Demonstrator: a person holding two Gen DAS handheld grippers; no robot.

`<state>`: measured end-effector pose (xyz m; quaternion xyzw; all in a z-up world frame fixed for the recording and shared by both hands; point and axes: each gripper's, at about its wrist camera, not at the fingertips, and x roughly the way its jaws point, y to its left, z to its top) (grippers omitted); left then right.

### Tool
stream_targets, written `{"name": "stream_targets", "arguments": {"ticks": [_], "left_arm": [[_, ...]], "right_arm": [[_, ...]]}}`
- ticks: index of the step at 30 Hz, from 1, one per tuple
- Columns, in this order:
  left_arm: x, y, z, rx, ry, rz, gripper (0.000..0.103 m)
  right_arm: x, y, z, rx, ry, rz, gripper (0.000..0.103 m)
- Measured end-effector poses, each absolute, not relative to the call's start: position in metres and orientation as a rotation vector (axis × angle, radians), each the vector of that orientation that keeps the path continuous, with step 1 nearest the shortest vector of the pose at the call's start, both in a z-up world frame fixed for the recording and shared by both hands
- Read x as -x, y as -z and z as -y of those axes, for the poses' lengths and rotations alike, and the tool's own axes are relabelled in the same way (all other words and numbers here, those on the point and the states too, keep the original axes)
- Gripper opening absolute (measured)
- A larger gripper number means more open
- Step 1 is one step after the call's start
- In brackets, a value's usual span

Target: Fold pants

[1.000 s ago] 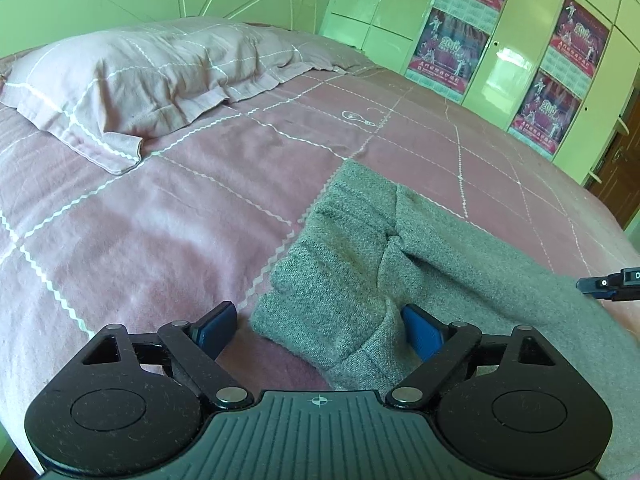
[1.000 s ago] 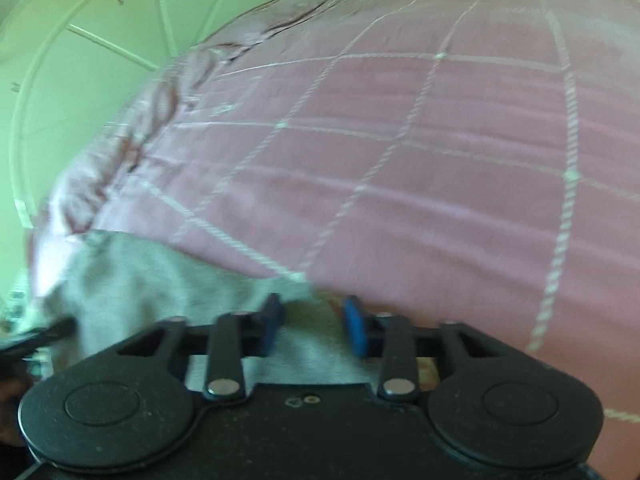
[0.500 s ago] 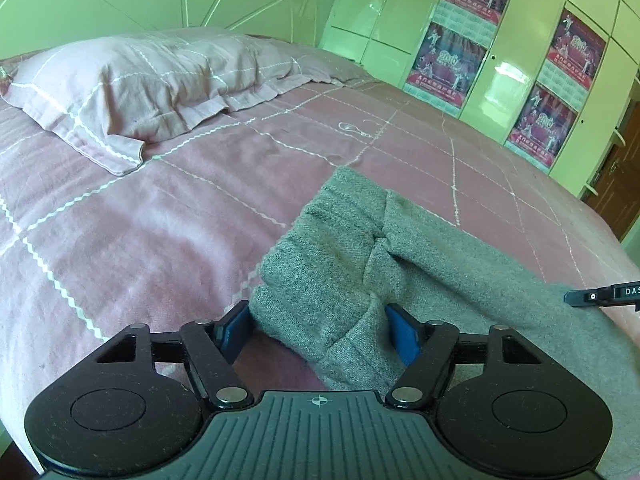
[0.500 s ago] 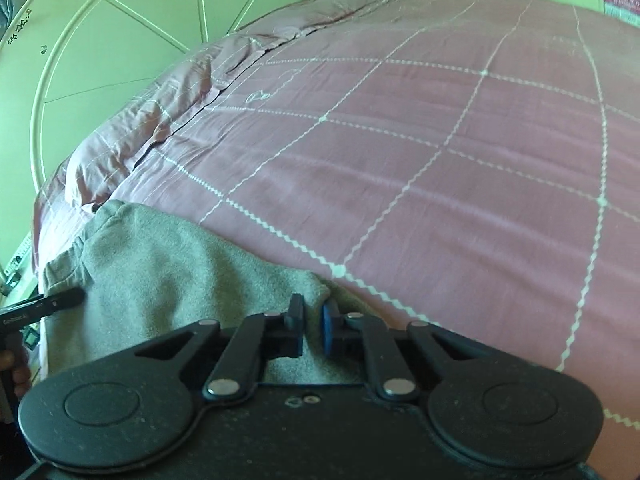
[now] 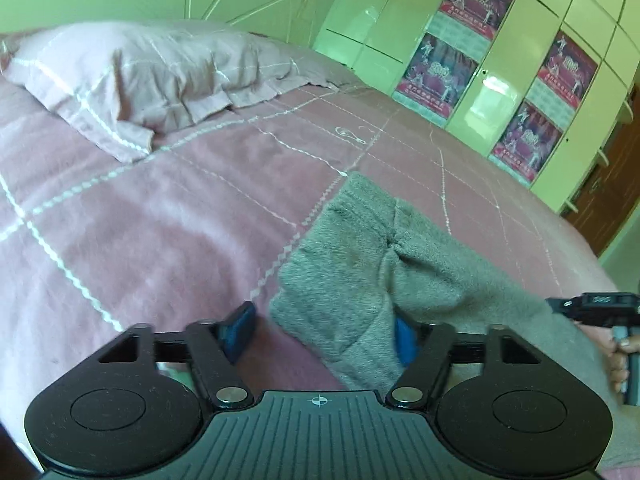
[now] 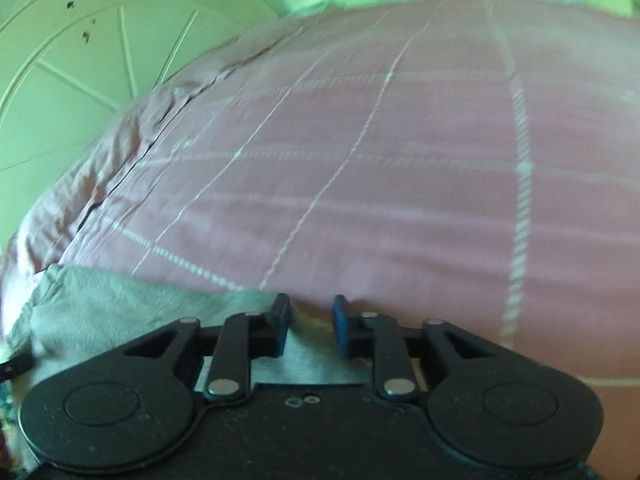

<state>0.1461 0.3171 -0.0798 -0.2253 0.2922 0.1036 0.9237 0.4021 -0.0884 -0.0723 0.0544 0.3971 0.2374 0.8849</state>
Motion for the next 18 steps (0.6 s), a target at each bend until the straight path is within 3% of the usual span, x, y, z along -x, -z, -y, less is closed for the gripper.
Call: {"name": "stream_targets", "arguments": {"ticks": [2,4,7,8,9,18], "left_arm": [[-0.137,0.071,-0.315,0.424,-0.271,-0.575,0.094],[-0.128,0.061,-0.31,0.383,-0.297,-0.54,0.095],[-0.118,0.045,-0.295,0.319,-0.317,-0.469,0.098],[-0.118,0.041,-0.289,0.302,-0.314,-0.453,0.102],[-0.119,0.038,-0.283,0.285,-0.311,-0.438,0.103],[-0.146,0.033,-0.219,0.163,-0.214,-0.457,0.103]], "right_arm": [[-0.382,0.05,0.115,-0.164,-0.463,-0.72,0.017],[-0.36,0.032,0.147,-0.227,-0.439,-0.652,0.016],[-0.312,0.015,0.21,-0.266,-0.329,-0.54,0.024],[-0.295,0.013,0.236,-0.278,-0.266,-0.512,0.031],[-0.281,0.011,0.256,-0.293,-0.22,-0.496,0.035],[-0.176,0.021,0.388,-0.41,0.111,-0.435,0.035]]}}
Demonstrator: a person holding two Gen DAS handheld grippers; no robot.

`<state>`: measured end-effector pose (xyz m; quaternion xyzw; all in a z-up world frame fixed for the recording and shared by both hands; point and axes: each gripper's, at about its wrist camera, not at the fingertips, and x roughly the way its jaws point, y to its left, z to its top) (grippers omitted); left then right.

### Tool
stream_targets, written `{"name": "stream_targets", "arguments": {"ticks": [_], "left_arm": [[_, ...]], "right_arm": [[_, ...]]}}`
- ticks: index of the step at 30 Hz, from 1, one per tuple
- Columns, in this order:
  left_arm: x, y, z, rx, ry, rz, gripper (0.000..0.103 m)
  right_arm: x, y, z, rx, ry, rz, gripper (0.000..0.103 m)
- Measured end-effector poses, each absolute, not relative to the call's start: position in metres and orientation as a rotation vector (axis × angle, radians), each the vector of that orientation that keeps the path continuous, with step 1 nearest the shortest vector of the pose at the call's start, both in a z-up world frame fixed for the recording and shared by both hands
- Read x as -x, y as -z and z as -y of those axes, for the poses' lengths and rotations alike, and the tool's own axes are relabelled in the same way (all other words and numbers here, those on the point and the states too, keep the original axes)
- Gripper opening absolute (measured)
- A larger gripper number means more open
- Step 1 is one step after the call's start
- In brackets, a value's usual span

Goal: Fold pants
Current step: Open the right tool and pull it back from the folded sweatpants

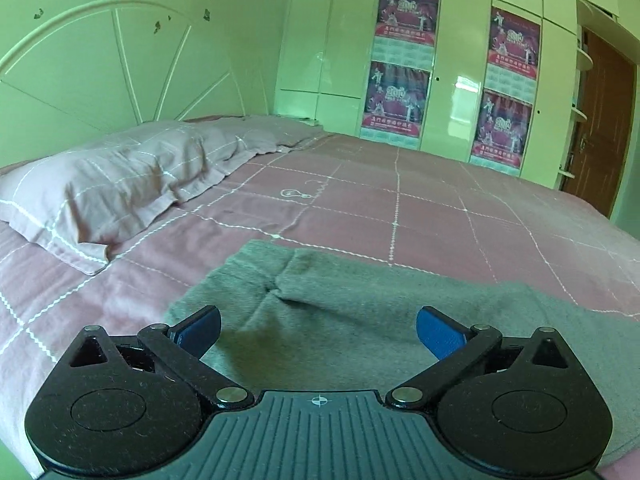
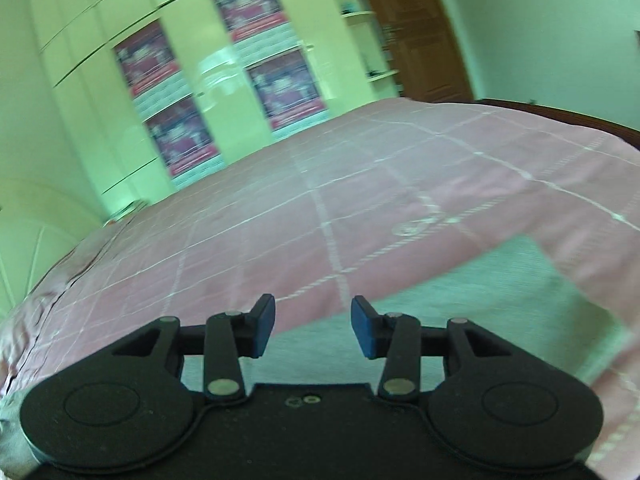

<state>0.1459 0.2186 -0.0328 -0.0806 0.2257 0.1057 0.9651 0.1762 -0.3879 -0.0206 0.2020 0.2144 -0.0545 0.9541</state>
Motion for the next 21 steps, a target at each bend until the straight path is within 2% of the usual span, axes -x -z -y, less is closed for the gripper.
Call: {"name": "stream_targets", "arguments": {"ticks": [7,9,11,12,13,15,21], "left_arm": [[-0.135,0.037,-0.175,0.001,-0.162,-0.441,0.103],[-0.138,0.045,-0.165,-0.049,-0.137,-0.513,0.103],[-0.142,0.062,-0.161,-0.06,-0.144,-0.608,0.103],[-0.137,0.066,-0.162,-0.034,-0.145,-0.587,0.103],[-0.133,0.068,-0.163,-0.01,-0.146,-0.569,0.103],[-0.129,0.067,-0.163,0.015,-0.155,-0.563,0.103],[-0.108,0.057,-0.15,0.114,-0.191,-0.449,0.103]], "right_arm": [[-0.13,0.052,0.448,-0.599,0.252,-0.369,0.038],[-0.127,0.062,0.454,-0.611,0.234,-0.379,0.038],[-0.131,0.08,0.461,-0.608,0.255,-0.492,0.036],[-0.131,0.09,0.464,-0.627,0.298,-0.543,0.03],[-0.124,0.094,0.469,-0.671,0.295,-0.514,0.029],[-0.108,0.093,0.473,-0.722,0.292,-0.427,0.036],[-0.093,0.092,0.497,-0.766,0.277,-0.368,0.036]]}}
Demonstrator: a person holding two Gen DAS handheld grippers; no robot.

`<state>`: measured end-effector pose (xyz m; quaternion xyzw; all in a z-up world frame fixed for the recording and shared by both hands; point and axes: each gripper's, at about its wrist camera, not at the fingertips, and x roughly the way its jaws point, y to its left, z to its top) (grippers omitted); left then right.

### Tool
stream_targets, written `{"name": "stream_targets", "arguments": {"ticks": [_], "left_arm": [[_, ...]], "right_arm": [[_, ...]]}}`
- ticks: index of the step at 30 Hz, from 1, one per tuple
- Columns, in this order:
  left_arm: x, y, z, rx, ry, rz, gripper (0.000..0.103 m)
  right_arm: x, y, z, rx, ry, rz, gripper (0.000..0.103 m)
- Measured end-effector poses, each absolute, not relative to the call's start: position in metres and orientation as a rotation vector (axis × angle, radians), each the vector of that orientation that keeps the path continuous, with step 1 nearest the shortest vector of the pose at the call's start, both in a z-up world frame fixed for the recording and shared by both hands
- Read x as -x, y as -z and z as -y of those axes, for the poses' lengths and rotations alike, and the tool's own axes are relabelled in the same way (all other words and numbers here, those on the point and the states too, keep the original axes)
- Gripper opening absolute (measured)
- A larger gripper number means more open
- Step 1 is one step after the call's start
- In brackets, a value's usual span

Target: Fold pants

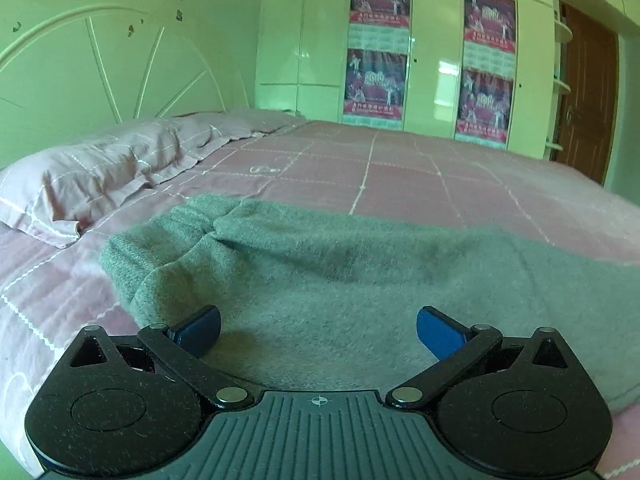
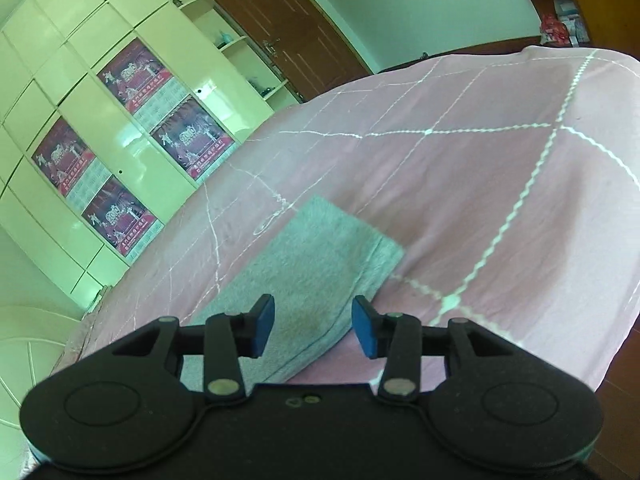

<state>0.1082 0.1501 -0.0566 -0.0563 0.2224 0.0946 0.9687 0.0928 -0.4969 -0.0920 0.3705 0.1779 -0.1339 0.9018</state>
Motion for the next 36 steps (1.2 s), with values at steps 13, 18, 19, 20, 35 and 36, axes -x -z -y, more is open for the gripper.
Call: {"name": "stream_targets", "arguments": {"ticks": [13,18,19,20,35,36], "left_arm": [[-0.135,0.07,-0.134,0.036,-0.237,-0.534,0.103],[-0.14,0.069,-0.139,0.01,-0.204,-0.537,0.103],[-0.141,0.069,-0.14,0.006,-0.195,-0.537,0.103],[-0.141,0.069,-0.141,0.002,-0.189,-0.538,0.103],[-0.143,0.069,-0.148,-0.018,-0.15,-0.544,0.103],[-0.144,0.069,-0.148,-0.019,-0.151,-0.545,0.103]], "right_arm": [[-0.124,0.096,0.512,-0.74,0.353,-0.457,0.011],[-0.134,0.099,0.519,-0.739,0.328,-0.49,0.001],[-0.135,0.096,0.519,-0.725,0.316,-0.485,0.001],[-0.134,0.091,0.519,-0.711,0.299,-0.467,0.0],[-0.092,0.119,0.543,-0.954,0.338,-0.353,0.048],[-0.093,0.123,0.546,-0.978,0.327,-0.361,0.048]]}}
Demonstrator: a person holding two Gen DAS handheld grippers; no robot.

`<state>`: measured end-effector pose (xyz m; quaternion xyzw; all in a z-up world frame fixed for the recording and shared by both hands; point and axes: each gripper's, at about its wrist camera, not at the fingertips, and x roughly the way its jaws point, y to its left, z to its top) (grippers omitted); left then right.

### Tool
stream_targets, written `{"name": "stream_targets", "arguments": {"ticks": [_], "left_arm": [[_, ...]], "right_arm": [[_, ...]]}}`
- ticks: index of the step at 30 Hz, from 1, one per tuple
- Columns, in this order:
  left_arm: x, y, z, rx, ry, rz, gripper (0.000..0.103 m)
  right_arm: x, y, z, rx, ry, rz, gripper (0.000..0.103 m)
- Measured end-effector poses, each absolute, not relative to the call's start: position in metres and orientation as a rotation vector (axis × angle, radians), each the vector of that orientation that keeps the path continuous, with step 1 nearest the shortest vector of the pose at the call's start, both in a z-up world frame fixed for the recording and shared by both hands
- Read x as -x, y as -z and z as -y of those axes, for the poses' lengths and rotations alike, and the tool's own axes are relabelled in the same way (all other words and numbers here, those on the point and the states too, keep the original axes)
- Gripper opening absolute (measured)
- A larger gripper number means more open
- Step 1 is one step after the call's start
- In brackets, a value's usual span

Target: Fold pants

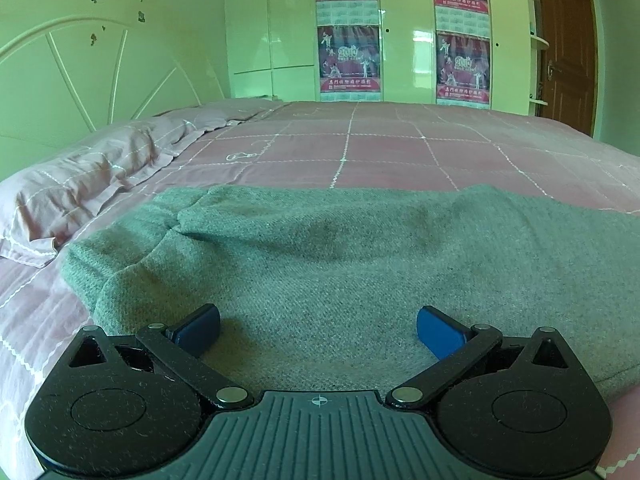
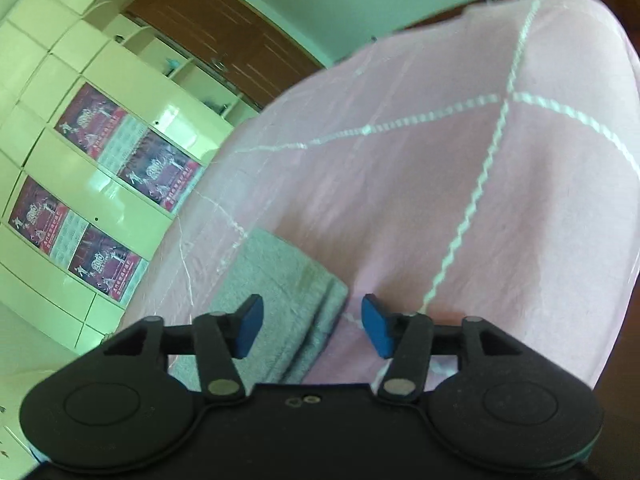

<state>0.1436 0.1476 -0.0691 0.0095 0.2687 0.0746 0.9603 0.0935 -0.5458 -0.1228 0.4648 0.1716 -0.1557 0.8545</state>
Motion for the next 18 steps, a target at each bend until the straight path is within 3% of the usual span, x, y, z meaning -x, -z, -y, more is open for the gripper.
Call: {"name": "stream_targets", "arguments": {"ticks": [5,6,7,8,15,18], "left_arm": [[-0.144,0.069,-0.146,-0.021,-0.157,-0.543,0.103],[-0.144,0.069,-0.146,-0.025,-0.157,-0.544,0.103],[-0.144,0.069,-0.146,-0.027,-0.158,-0.545,0.103],[-0.144,0.069,-0.146,-0.026,-0.158,-0.546,0.103],[-0.126,0.054,-0.118,0.039,-0.077,-0.502,0.103],[-0.125,0.074,-0.078,-0.059,-0.1,-0.542,0.103]], "right_arm": [[-0.12,0.128,0.542,-0.955,0.273,-0.399,0.046],[-0.124,0.127,0.538,-0.938,0.249,-0.407,0.033],[-0.127,0.128,0.536,-0.937,0.217,-0.412,0.012],[-0.127,0.13,0.534,-0.932,0.212,-0.421,0.001],[-0.113,0.143,0.535,-0.99,0.238,-0.332,0.001],[-0.117,0.145,0.534,-0.986,0.252,-0.335,0.001]]}}
